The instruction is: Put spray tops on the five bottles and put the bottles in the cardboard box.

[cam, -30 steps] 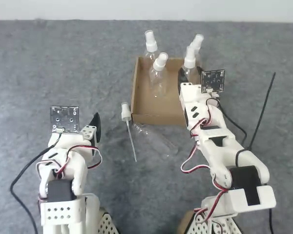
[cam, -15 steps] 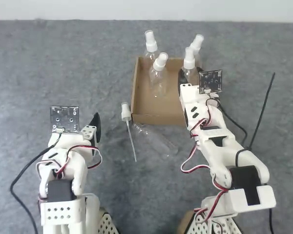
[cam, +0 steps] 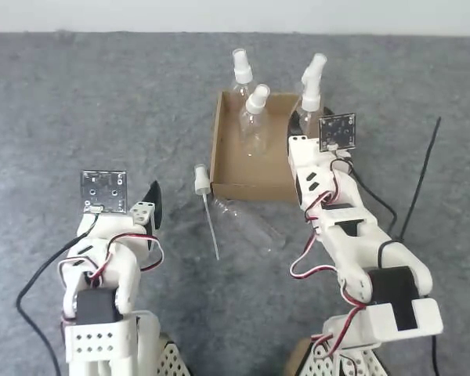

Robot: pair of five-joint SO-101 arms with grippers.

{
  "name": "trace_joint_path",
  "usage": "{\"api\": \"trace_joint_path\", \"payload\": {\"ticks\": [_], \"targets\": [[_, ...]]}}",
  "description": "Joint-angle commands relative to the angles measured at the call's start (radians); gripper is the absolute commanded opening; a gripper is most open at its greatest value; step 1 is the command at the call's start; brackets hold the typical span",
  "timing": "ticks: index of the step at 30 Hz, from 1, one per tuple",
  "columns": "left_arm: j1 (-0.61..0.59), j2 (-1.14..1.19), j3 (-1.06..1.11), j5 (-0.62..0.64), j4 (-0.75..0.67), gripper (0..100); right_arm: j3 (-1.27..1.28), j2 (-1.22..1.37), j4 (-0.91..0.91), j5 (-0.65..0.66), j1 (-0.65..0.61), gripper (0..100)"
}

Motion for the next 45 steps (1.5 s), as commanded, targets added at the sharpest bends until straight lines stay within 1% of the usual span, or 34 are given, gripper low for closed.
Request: {"api": "trace_joint_path", "payload": {"ticks": [1,14,19,21,39,45], "targets": [[-0.003,0.011,-0.010,-0.005,-0.028,17,-0.006,-0.007,-0.022,0.009,0.002,16.2],[-0.005,0.011,-0.010,-0.005,-0.028,17,0.006,-0.015,-0.022,0.011,0.002,17.2],[-0.005,0.011,-0.010,-0.005,-0.028,17,0.006,-0.015,-0.022,0.014,0.002,24.7],[-0.005,0.011,-0.010,-0.005,-0.028,17,0.006,-0.015,-0.021,0.014,0.002,26.0],[-0.005,0.011,-0.010,-0.005,-0.028,17,-0.002,-0.019,-0.021,0.017,0.002,26.2],[-0.005,0.011,-0.010,-0.005,-0.028,17,-0.003,-0.108,0.101,0.014,0.002,26.4]]}}
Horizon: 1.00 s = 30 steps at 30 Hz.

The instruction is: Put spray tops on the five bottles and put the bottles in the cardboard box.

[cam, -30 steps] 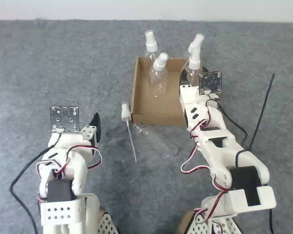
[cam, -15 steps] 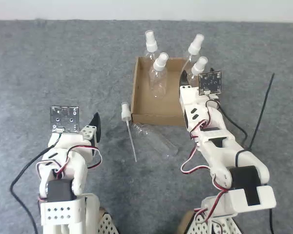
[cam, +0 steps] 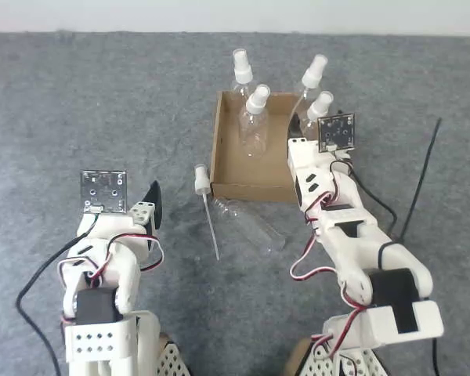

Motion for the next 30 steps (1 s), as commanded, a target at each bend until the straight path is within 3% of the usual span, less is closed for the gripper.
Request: {"api": "trace_joint_path", "payload": {"ticks": [1,15,20,30], "targets": [[-0.005,0.011,-0.010,-0.005,-0.028,17,-0.014,-0.094,0.050,0.011,0.005,26.5],[-0.005,0.011,-0.010,-0.005,-0.028,17,-0.014,-0.104,0.062,0.012,0.004,26.6],[-0.005,0.011,-0.010,-0.005,-0.028,17,-0.014,-0.104,0.065,0.012,0.004,35.5],[-0.005,0.011,-0.010,-0.005,-0.028,17,-0.017,-0.114,0.065,0.012,0.004,35.2]]}}
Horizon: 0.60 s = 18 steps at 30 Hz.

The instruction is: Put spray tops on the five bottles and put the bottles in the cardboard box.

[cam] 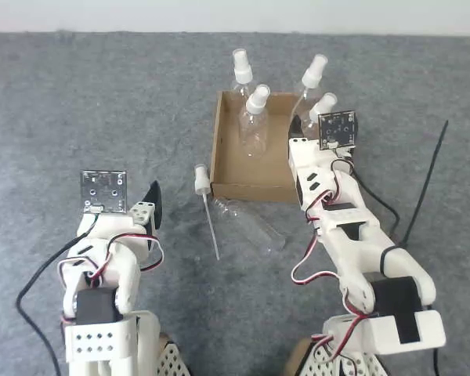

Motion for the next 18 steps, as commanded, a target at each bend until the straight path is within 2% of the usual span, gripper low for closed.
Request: {"api": "trace_joint_path", "payload": {"ticks": [1,5,9,18], "targets": [[-0.005,0.011,-0.010,-0.005,-0.028,17,-0.023,-0.067,0.005,0.012,0.004,35.2],[-0.005,0.011,-0.010,-0.005,-0.028,17,-0.043,-0.067,0.012,0.011,0.005,35.2],[-0.005,0.011,-0.010,-0.005,-0.028,17,-0.092,-0.067,0.096,0.005,0.005,35.2],[-0.005,0.011,-0.008,-0.005,-0.028,17,-0.146,-0.076,0.111,0.006,0.012,35.2]]}}
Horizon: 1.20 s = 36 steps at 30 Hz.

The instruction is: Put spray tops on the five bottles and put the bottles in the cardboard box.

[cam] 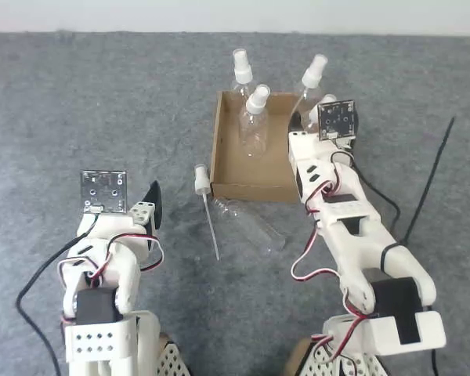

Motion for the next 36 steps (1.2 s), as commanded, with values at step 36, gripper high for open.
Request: {"api": "trace_joint_path", "payload": {"ticks": [36], "targets": [[-0.008,0.017,-0.010,-0.005,-0.023,17,-0.330,-0.484,1.484,0.003,-0.611,35.1]]}}
